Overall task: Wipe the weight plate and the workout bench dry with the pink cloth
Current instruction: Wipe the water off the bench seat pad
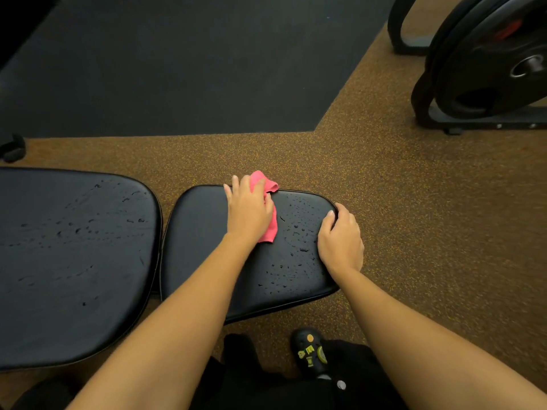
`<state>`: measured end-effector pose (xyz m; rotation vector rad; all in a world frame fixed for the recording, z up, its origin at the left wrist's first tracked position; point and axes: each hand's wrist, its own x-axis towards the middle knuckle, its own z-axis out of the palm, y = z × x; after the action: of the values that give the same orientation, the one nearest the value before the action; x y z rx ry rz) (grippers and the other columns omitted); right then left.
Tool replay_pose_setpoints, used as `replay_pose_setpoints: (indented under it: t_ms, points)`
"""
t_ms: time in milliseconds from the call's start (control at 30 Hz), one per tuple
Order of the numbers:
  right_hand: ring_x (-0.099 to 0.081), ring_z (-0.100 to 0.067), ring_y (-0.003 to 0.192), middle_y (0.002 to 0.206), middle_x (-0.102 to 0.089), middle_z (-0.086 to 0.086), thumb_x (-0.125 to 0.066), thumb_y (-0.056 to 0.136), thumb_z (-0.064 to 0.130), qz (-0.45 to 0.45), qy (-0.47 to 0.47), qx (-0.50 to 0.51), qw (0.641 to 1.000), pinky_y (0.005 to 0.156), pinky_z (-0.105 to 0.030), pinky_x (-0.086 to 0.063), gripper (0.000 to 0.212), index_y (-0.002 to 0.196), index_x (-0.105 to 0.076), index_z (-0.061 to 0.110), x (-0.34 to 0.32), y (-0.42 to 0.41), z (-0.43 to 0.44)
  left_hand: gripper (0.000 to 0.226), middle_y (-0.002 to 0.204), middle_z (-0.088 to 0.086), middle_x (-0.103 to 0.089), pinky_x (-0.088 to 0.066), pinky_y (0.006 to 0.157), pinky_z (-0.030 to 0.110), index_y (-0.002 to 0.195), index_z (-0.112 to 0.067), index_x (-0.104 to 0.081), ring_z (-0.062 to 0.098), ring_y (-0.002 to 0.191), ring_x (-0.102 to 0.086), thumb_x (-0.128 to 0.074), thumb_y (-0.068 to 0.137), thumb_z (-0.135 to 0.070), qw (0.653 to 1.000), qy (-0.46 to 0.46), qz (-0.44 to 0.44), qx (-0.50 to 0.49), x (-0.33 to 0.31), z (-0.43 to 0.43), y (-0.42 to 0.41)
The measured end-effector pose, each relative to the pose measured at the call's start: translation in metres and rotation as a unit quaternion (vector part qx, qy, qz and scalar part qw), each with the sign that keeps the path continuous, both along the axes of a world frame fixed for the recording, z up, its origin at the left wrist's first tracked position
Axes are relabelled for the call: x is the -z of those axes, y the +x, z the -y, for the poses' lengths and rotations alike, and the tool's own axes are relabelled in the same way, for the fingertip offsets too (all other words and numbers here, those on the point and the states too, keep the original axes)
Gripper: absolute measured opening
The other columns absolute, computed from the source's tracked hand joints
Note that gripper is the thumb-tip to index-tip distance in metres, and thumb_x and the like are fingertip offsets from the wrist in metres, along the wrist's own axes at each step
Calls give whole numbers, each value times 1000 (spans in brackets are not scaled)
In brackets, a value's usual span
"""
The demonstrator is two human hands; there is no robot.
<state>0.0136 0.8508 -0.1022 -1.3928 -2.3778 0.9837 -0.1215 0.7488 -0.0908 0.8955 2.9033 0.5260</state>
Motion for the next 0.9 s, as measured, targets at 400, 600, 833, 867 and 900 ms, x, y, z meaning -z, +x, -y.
replay_pose_setpoints:
  t_ms: [400, 600, 833, 867, 900]
  points:
    - [-42, -22, 128, 140, -46, -4, -29, 100, 31, 4, -1, 0, 1000, 99, -38, -34, 43, 139, -39, 15, 0, -1, 0, 40, 137, 17, -45, -12, 112, 54, 129, -9, -53, 43, 136, -26, -37, 95, -25, 983, 18, -20, 180, 9, -7, 24]
    - [-43, -24, 126, 138, -48, -5, -29, 100, 31, 2, -3, -1, 1000, 99, -38, -35, 43, 138, -40, 16, 0, 0, 0, 41, 140, 18, -40, -6, 112, 55, 134, -9, -47, 44, 137, -20, -40, 95, -20, 996, 1, -19, 92, 5, -7, 12]
    - [-46, -26, 124, 134, -52, -7, -24, 101, 36, -23, -8, 6, 1000, 99, -40, -36, 46, 135, -45, 14, 1, 0, 0, 48, 133, 18, -51, -12, 108, 52, 123, -9, -59, 48, 131, -33, -32, 89, -28, 973, 17, -23, 231, 9, 1, 47]
    - [-46, -26, 123, 134, -52, -7, -23, 100, 36, -25, -7, 6, 1000, 99, -40, -36, 46, 135, -45, 14, 2, 0, 0, 47, 133, 19, -51, -14, 107, 53, 123, -9, -59, 48, 130, -34, -32, 89, -28, 970, 15, -25, 243, 9, 1, 45]
    - [-46, -25, 123, 134, -52, -7, -23, 100, 36, -26, -6, 6, 1000, 98, -39, -36, 46, 135, -45, 14, 2, 0, 0, 47, 132, 20, -51, -16, 107, 55, 124, -10, -58, 48, 130, -35, -32, 89, -28, 967, 10, -30, 252, 9, 1, 41]
